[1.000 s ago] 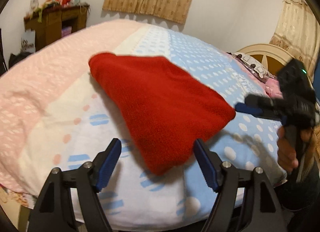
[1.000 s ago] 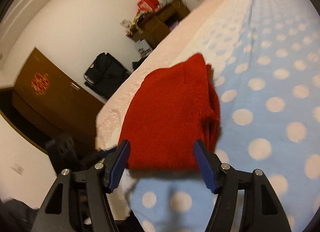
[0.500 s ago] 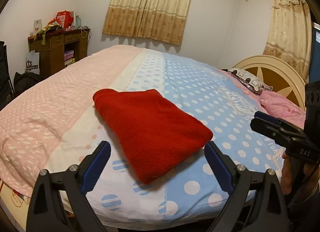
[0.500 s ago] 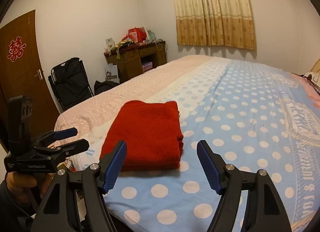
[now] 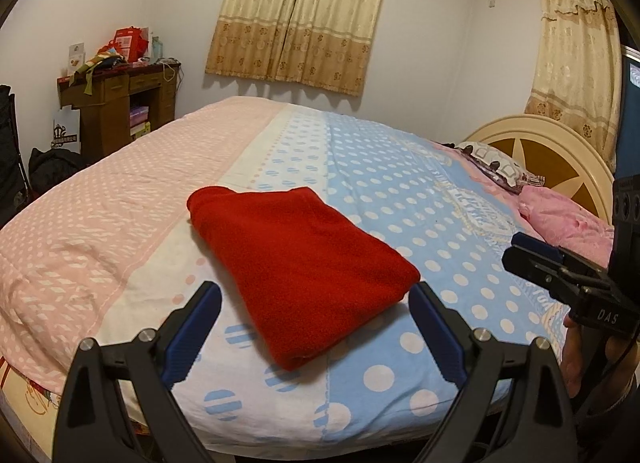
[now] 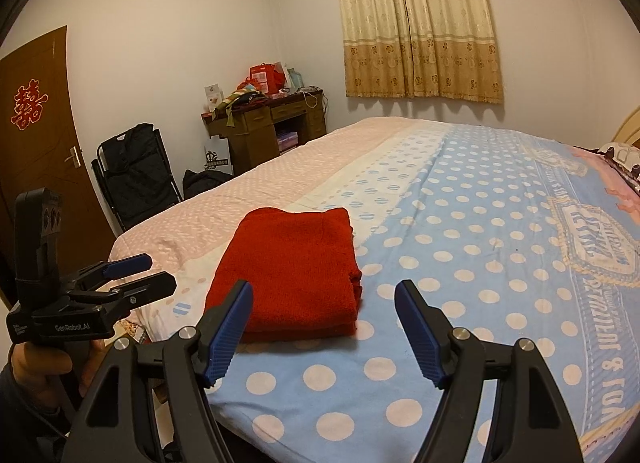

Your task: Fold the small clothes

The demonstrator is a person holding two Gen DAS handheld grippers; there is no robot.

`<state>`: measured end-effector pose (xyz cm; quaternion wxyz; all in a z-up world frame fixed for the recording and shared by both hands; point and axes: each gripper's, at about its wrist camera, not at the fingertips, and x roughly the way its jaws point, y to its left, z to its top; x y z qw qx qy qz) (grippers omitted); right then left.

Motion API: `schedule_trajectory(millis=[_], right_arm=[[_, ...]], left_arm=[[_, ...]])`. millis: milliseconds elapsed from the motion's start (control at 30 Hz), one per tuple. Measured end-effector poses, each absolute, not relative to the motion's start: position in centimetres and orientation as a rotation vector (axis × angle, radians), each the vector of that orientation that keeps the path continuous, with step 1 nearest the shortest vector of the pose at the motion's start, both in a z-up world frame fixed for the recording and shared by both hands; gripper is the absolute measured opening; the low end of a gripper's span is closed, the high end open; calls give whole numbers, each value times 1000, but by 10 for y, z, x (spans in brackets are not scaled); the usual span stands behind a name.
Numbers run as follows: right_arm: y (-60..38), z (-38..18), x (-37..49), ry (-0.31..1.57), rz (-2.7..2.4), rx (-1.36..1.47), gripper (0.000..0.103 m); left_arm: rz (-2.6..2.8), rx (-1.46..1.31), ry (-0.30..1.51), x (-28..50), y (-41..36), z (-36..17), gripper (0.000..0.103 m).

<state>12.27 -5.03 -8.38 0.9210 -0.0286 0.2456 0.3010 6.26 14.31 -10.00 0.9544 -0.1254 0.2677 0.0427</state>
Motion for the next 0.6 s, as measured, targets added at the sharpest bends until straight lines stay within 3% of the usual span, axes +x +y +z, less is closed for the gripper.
schedule_trajectory(millis=[600], right_arm=[[-47,-86,117,506,621,-56,75]], left_arm=[[85,-252,541,62,141,-99,97]])
